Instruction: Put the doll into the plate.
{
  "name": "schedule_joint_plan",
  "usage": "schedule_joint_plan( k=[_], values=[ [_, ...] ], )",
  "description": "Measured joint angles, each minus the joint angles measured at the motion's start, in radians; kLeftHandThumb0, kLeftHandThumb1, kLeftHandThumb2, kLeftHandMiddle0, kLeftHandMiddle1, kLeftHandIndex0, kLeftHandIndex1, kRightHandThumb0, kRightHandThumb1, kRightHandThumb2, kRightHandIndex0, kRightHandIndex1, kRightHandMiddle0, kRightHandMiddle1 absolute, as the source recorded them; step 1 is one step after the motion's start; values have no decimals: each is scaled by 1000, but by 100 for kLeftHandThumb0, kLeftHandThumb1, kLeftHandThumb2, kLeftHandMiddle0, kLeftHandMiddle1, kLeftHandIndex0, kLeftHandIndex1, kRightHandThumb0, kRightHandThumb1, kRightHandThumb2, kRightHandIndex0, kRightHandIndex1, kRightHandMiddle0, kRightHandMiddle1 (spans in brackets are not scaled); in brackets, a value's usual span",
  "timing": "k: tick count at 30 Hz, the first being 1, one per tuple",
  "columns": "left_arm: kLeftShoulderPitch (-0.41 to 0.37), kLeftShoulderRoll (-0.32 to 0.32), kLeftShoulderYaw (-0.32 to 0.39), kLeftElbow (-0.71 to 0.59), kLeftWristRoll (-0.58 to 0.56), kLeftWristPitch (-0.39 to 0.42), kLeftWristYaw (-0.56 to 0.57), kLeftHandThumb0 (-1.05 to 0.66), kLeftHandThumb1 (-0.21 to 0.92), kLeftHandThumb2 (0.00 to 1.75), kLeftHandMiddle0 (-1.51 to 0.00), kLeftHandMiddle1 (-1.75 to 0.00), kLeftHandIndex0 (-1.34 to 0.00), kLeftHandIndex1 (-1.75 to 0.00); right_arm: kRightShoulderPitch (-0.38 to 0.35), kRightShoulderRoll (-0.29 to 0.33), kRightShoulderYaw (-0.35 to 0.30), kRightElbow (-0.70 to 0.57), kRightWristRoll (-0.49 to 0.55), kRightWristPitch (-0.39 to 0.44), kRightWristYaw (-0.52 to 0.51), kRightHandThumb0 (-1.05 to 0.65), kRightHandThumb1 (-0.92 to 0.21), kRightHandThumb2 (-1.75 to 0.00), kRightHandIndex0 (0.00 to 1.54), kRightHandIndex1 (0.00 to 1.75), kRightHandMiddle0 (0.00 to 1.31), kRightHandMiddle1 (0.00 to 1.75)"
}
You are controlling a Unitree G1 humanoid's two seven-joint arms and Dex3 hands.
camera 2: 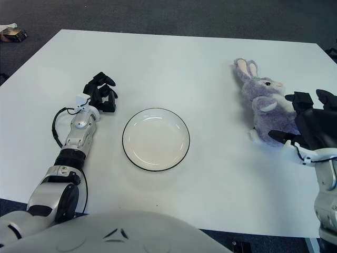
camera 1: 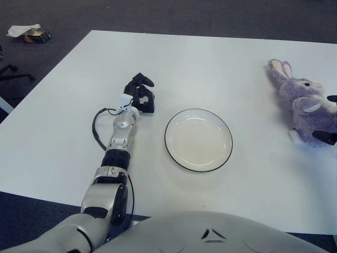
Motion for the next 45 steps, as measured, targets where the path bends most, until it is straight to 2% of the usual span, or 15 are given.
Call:
schedule_joint_plan(
  k=[11,18,32,36,40,45],
  values=[
    [0,0,-2,-1,2,1,1,-1,7,160,-68,-175,-67,-175,-80,-50,55,168,46,5,-49,-105,-92,-59,0,0,0,40],
    [2,-2,-1,-7,4,8,2,-1,8,159,-67,-175,-66,-175,-113,-62,86,205,87,32,-51,-105,-92,-56,0,0,0,31],
    [9,-5,1,-20,0,23,2,-1,9,158,-66,-175,-66,-175,-178,-72,166,241,152,111,-14,-104,-92,-63,0,0,0,28],
    [9,-5,2,-21,0,22,2,-1,10,157,-66,-175,-65,-175,-222,-73,192,276,175,143,-5,-104,-92,-68,1,0,0,29],
    [11,-4,5,-21,-1,14,2,-1,10,157,-66,-175,-65,-175,-309,-65,235,379,211,163,-25,-104,-92,-70,3,1,0,33],
    [11,-5,6,-22,-2,13,2,-1,10,157,-66,-175,-65,-175,-363,-49,246,446,285,183,-36,-104,-92,-73,5,3,0,40]
  ],
)
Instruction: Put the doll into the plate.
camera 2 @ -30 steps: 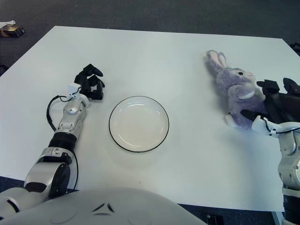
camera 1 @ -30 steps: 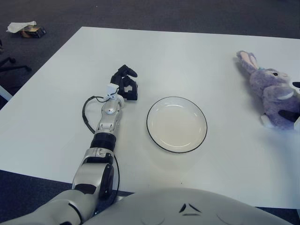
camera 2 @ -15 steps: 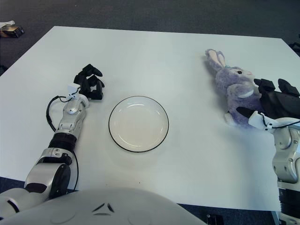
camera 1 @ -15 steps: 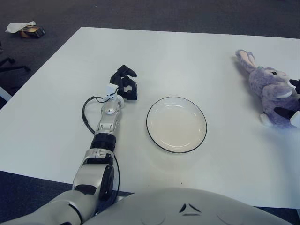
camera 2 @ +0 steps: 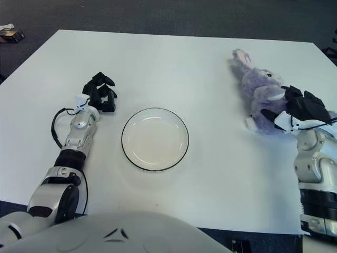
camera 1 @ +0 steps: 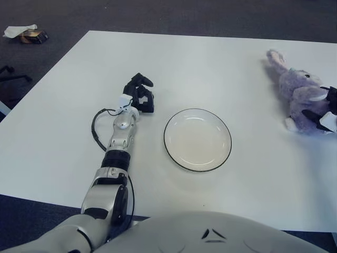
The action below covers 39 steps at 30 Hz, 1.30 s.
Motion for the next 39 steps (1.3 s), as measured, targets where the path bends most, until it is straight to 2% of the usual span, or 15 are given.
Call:
schedule_joint_plan(
  k=[6,10,17,23,27,37,38,39],
  values=[
    [0,-2,1,-1,-3,0,0,-1,10,158,-66,-175,-65,-175,-48,16,10,51,78,28,-5,-104,-92,-77,7,4,0,43],
    [0,-2,1,0,-3,-1,0,-1,9,158,-67,-175,-66,-175,-79,29,12,79,129,66,-9,-101,-92,-78,5,4,0,38],
    [2,-2,1,0,-3,-5,0,-1,9,158,-67,-175,-66,-175,-122,56,20,131,180,123,-44,-97,-92,-69,4,4,0,33],
    [4,-3,1,-3,-2,-2,2,-1,9,158,-67,-175,-66,-175,-232,84,58,264,191,137,-104,-94,-92,-65,4,5,0,34],
    [6,-7,0,-10,-2,3,9,-1,8,159,-67,-175,-66,-175,-275,89,74,316,194,148,-134,-92,-92,-63,4,5,0,38],
    [13,-9,-2,-24,-2,3,15,-1,7,160,-68,-175,-67,-175,-313,104,107,370,198,168,-211,-88,-92,-62,9,9,0,60],
    [14,-9,-3,-25,-2,3,15,-1,7,160,-68,-175,-67,-175,-313,104,110,371,198,170,-216,-87,-92,-62,13,12,0,68],
    [15,-9,-3,-27,-2,3,15,-1,7,160,-68,-175,-67,-175,-314,103,117,373,194,173,-226,-87,-92,-62,9,33,0,80]
  ],
)
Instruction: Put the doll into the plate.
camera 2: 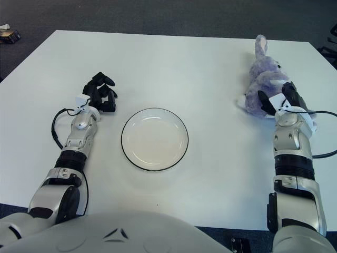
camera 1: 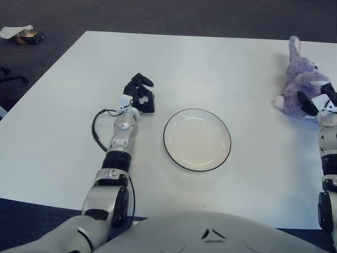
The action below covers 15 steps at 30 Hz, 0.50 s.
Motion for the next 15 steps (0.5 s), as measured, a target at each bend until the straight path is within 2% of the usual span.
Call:
schedule_joint_plan(
  k=[1,2,4,7,10,13,15],
  values=[
    [1,0,-1,-1,0,0,0,-1,7,160,-68,-175,-67,-175,0,-1,10,3,-8,2,-13,-82,-91,-61,11,78,0,110],
    [1,0,-1,-2,0,0,0,-1,7,160,-68,-175,-67,-175,-1,-1,19,7,-17,2,-31,-78,-91,-60,12,109,0,130],
    [2,0,-2,-4,0,3,1,-1,7,160,-68,-175,-67,-175,-2,-1,42,22,-35,-3,-73,-71,-87,-62,25,141,5,152],
    [3,0,-3,-7,0,8,1,-1,7,160,-68,-175,-67,-175,-9,-3,65,59,-54,-26,-126,-51,-68,-85,56,164,29,167],
    [3,-1,-5,-9,1,8,2,-1,7,160,-68,-175,-67,-175,-15,-8,78,89,-60,-51,-169,-45,-55,-101,68,171,41,172],
    [3,-1,-6,-9,1,8,2,-1,7,160,-68,-175,-67,-175,-19,-14,86,113,-60,-81,-205,-15,-31,-128,71,163,48,174],
    [3,0,-6,-9,1,8,2,-1,7,160,-68,-175,-67,-175,-19,-16,88,129,-60,-114,-238,-8,-23,-136,74,159,52,174]
  ],
)
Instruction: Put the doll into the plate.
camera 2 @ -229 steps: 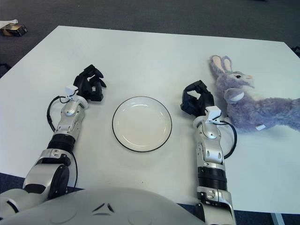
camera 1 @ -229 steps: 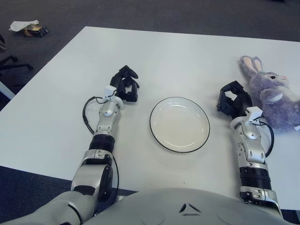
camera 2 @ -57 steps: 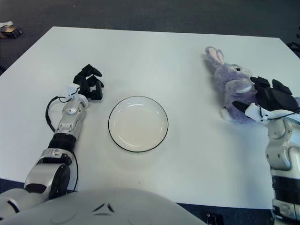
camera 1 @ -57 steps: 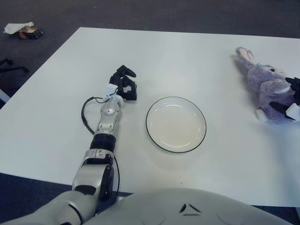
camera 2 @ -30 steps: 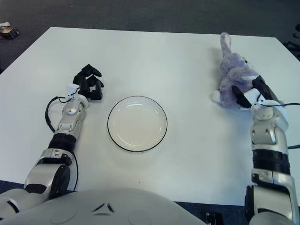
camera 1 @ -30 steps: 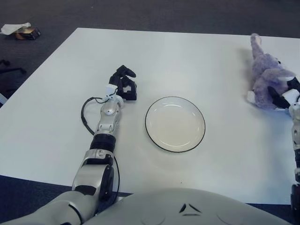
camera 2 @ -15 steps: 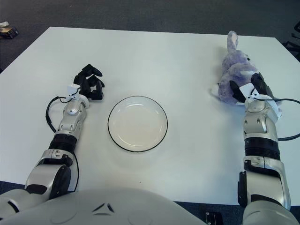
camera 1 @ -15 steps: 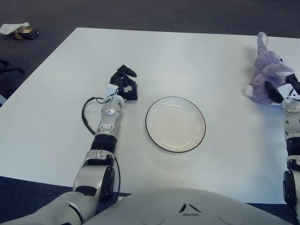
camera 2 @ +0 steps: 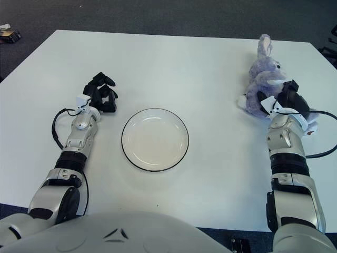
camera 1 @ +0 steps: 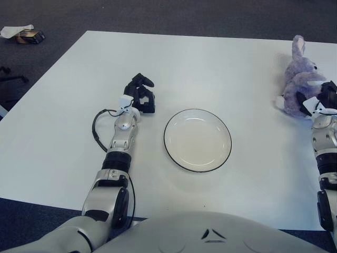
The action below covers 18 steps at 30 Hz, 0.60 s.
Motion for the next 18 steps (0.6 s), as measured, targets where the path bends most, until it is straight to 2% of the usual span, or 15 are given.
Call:
schedule_joint_plan(
  k=[2,7,18],
  values=[
    [0,0,0,0,-1,0,0,-1,7,161,-68,-175,-67,-175,4,0,2,15,1,-43,-36,-3,-16,-143,78,155,56,174],
    [1,0,0,0,-3,-1,-2,-1,6,161,-69,-175,-68,-175,18,-5,18,38,-2,-141,-99,-1,-8,-151,84,151,62,175],
    [2,2,2,1,-9,-1,-3,-1,7,160,-68,-175,-67,-175,19,-53,101,62,-27,-301,-129,0,-4,-157,86,155,62,175]
  ],
)
